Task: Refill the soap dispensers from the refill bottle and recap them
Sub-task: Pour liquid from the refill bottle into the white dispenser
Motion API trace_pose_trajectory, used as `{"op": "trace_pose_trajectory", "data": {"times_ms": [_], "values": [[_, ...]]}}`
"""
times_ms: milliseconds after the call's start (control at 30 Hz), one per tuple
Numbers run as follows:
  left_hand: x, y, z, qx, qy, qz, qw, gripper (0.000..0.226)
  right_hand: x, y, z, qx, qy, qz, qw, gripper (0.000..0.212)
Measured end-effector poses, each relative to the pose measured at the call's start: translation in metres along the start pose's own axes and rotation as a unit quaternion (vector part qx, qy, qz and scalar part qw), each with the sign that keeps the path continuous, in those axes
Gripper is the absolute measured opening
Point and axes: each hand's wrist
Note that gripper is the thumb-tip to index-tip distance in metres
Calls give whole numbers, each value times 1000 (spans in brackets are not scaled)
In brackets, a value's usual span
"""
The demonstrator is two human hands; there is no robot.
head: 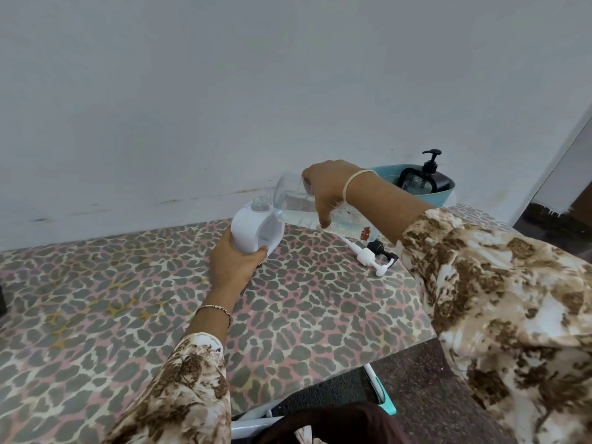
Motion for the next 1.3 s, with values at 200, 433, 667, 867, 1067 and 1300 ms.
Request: {"op": "trace_pose_trajectory", "data": {"times_ms": [200,433,667,867,1067,1300], "values": [[0,0,0,0,-3,-1,1000,66,0,1,1,0,3,-6,1000,79],[1,0,1,0,-4,4,1000,66,1,2,0,-2,2,-11,1000,80],[0,0,0,1,-7,6,1000,68,2,2,1,-2,1,-16,1000,80],[0,0,0,-1,-5,7,1000,67,2,2,0,-4,0,-14,1000,83],[-1,0,0,-1,-8,9,1000,68,1,1,-1,-4,-6,-10,1000,77],[0,-1,1,-1,-5,12,1000,67,2,2,0,-3,-5,-15,1000,80]]}}
Point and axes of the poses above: each hand's wrist, its own z-axis towards the middle knuckle, its own y-axis out of the back of the hand, x = y × z, and after that the axes turned 12 degrees about -x, right-handed
